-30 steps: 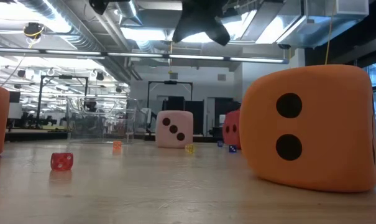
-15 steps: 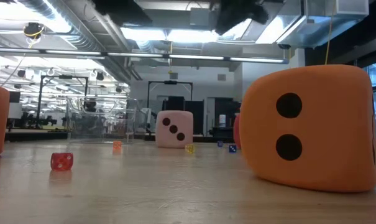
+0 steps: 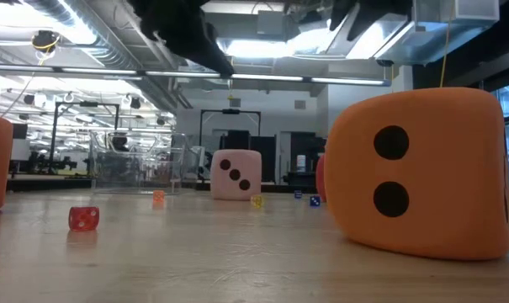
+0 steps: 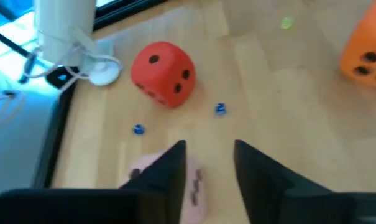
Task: Pick & Place Dice
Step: Put the large pink dice into the transparent bin
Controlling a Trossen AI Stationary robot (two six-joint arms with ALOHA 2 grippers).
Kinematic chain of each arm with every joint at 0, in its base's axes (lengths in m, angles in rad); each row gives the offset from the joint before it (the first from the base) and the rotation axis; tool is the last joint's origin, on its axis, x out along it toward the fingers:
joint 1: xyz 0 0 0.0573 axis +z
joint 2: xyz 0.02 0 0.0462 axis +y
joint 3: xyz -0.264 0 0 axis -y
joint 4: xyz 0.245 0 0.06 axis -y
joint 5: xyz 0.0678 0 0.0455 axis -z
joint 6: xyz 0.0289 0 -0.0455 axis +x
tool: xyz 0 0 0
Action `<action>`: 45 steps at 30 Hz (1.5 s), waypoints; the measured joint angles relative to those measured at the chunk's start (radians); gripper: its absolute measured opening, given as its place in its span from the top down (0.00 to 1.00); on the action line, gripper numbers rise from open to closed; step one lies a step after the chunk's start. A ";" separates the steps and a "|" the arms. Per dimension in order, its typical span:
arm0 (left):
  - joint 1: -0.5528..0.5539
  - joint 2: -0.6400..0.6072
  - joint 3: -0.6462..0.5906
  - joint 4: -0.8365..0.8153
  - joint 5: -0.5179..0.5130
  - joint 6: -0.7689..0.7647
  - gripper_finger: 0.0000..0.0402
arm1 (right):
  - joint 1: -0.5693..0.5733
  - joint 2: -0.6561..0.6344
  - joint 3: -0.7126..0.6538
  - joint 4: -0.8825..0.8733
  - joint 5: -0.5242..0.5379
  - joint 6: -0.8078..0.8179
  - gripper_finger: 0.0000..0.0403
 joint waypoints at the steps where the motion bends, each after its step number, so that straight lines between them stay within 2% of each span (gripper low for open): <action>1: 0.007 0.014 0.008 -0.002 -0.013 0.014 0.62 | 0.003 -0.001 0.000 -0.009 0.002 0.001 0.44; 7: 0.035 0.098 0.029 -0.030 -0.043 0.073 0.44 | 0.019 -0.002 0.000 -0.096 0.025 0.000 0.46; 15: 0.032 0.198 0.029 -0.062 -0.114 0.116 0.34 | 0.072 -0.004 0.000 -0.206 0.119 0.005 0.50; 25: 0.055 0.347 0.135 -0.062 -0.223 0.162 0.32 | 0.083 -0.005 0.000 -0.258 0.123 0.001 0.50; 34: 0.066 0.426 0.168 -0.094 -0.270 0.154 0.32 | 0.063 -0.018 -0.002 -0.257 0.067 -0.115 0.50; 40: 0.080 0.425 0.168 -0.107 -0.230 0.092 0.32 | 0.021 -0.068 -0.114 -0.233 -0.023 -0.157 0.50; 45: 0.093 0.425 0.168 -0.107 -0.224 0.085 0.32 | 0.006 -0.123 -0.227 -0.131 -0.042 -0.156 0.50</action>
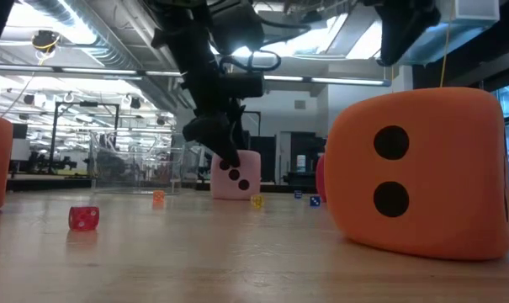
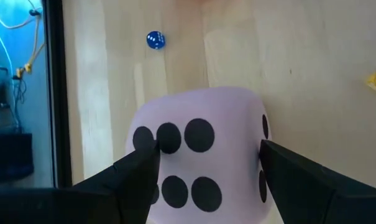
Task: Pick & Place Dice
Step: Put the large pink dice into the transparent bin
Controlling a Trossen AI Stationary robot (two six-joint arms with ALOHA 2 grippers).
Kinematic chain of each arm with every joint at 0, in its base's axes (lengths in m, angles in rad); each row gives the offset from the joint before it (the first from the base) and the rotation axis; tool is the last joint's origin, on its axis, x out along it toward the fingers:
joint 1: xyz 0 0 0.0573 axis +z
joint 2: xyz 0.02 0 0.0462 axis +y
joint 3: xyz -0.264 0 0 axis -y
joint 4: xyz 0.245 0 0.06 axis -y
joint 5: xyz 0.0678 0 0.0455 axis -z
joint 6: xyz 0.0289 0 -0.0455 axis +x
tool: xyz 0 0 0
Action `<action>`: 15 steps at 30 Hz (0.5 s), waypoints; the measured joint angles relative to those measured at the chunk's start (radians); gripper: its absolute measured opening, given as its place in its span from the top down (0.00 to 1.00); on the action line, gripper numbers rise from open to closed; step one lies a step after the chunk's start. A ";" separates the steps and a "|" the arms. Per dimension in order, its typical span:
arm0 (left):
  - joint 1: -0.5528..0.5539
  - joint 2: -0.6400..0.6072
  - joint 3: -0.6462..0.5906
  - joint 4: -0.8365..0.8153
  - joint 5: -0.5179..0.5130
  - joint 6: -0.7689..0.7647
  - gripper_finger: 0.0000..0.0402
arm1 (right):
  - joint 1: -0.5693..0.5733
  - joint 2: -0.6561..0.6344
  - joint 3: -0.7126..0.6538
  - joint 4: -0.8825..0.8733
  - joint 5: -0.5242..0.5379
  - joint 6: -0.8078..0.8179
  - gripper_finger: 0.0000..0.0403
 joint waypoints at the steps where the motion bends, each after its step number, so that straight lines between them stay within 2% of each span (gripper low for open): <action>1: 0.003 0.000 0.000 -0.001 0.000 0.000 0.32 | -0.002 -0.009 -0.017 0.020 -0.001 0.000 0.50; 5: 0.007 0.031 0.002 -0.005 -0.020 0.034 0.32 | -0.004 -0.031 -0.065 0.077 -0.029 0.010 0.50; 11: -0.016 0.112 0.004 -0.023 -0.130 0.108 0.33 | 0.003 -0.040 -0.083 0.084 -0.049 0.035 0.50; 15: -0.021 0.127 0.002 -0.016 -0.128 0.106 0.41 | 0.012 -0.040 -0.083 0.087 -0.033 0.033 0.50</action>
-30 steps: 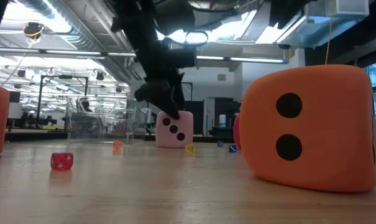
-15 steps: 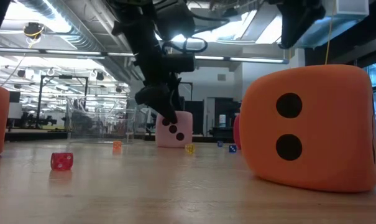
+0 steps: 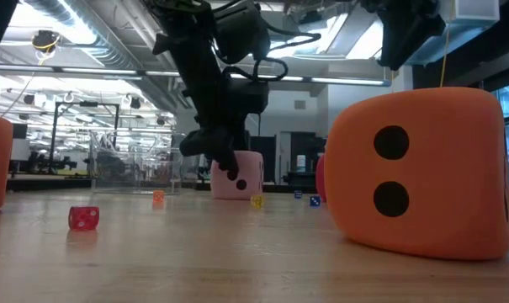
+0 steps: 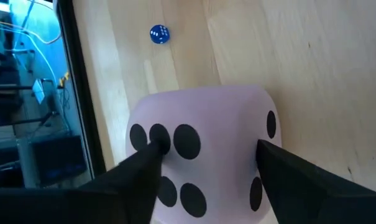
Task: Pick & Place Dice
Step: Put the large pink dice into the transparent bin
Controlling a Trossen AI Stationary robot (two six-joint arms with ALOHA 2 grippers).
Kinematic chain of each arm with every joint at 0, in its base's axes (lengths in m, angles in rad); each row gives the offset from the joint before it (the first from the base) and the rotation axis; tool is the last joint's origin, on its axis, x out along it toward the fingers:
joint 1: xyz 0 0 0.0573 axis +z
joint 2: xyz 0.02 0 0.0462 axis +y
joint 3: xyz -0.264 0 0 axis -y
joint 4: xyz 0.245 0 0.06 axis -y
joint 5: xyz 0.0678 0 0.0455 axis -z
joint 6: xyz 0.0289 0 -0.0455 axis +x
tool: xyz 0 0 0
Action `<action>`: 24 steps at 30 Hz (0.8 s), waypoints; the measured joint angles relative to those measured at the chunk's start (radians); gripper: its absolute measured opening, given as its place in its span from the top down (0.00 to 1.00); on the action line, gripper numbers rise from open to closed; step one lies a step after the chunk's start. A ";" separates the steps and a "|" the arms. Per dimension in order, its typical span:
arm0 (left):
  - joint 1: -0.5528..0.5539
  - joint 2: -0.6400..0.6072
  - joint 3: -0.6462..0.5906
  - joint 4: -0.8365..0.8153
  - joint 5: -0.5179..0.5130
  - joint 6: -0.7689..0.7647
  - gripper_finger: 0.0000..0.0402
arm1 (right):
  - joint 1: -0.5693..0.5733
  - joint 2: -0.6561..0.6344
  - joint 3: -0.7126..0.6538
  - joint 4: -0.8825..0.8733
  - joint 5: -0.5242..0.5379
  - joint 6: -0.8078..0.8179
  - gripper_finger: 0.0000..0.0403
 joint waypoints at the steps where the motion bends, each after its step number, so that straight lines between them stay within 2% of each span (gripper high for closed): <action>1: 0.001 0.001 0.000 0.002 0.005 -0.004 0.45 | 0.000 0.000 0.000 0.004 0.005 -0.002 0.50; 7: 0.010 0.002 -0.002 0.017 0.024 0.004 0.79 | 0.000 0.000 0.000 0.012 0.011 -0.003 0.50; 8: 0.010 0.002 -0.002 0.020 0.023 0.014 0.82 | 0.000 0.000 0.000 0.012 0.012 -0.003 0.50; 15: 0.011 0.004 -0.003 0.056 0.029 0.031 0.82 | 0.000 0.000 0.000 0.012 0.040 -0.003 0.50; 20: -0.009 -0.024 -0.003 0.053 -0.013 0.036 0.82 | 0.000 0.000 0.000 0.034 0.056 -0.004 0.50; 24: -0.018 -0.057 -0.004 0.051 0.014 0.024 0.83 | 0.005 0.000 0.000 0.047 0.085 -0.004 0.50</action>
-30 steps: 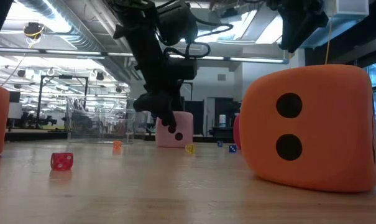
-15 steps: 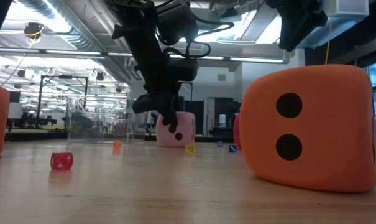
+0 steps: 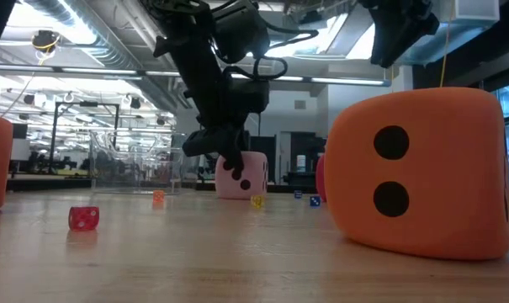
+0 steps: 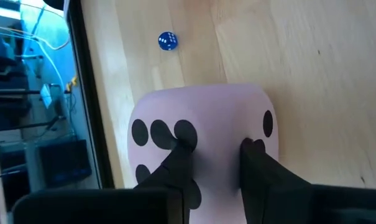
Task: Pick & Place Dice
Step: Put the large pink dice into the transparent bin
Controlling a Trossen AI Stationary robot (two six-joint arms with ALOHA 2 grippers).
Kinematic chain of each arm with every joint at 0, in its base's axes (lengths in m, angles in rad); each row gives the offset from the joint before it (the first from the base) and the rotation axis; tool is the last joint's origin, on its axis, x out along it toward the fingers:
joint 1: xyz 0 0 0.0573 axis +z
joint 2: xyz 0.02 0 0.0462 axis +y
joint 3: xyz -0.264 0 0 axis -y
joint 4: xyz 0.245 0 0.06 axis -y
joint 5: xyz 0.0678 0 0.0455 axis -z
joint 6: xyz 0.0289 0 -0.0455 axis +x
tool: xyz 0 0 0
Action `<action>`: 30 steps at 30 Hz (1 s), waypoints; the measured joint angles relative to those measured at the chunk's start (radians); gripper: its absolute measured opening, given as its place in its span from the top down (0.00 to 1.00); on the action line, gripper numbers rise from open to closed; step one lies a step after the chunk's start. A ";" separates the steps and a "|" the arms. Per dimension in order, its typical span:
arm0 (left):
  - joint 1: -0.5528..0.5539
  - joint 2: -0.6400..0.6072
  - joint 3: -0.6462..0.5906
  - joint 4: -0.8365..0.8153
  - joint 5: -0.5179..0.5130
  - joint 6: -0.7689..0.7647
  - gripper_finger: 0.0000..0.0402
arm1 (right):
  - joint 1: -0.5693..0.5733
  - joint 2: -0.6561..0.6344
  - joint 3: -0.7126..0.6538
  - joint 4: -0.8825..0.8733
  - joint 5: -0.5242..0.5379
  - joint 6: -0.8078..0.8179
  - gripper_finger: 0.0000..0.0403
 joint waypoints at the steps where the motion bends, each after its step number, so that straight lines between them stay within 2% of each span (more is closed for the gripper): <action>1: 0.000 -0.006 -0.001 -0.005 0.005 -0.008 0.84 | 0.001 0.000 0.000 0.005 0.008 0.000 0.50; 14: -0.007 -0.088 -0.004 -0.050 0.043 -0.128 0.88 | 0.002 0.000 0.000 0.009 0.012 -0.003 0.50; 23: -0.007 -0.138 -0.003 -0.050 0.003 -0.176 0.91 | 0.002 0.000 0.000 0.010 0.012 -0.004 0.50; 30: -0.002 -0.239 -0.001 -0.058 -0.009 -0.282 0.95 | 0.002 0.000 0.000 0.009 0.012 -0.006 0.50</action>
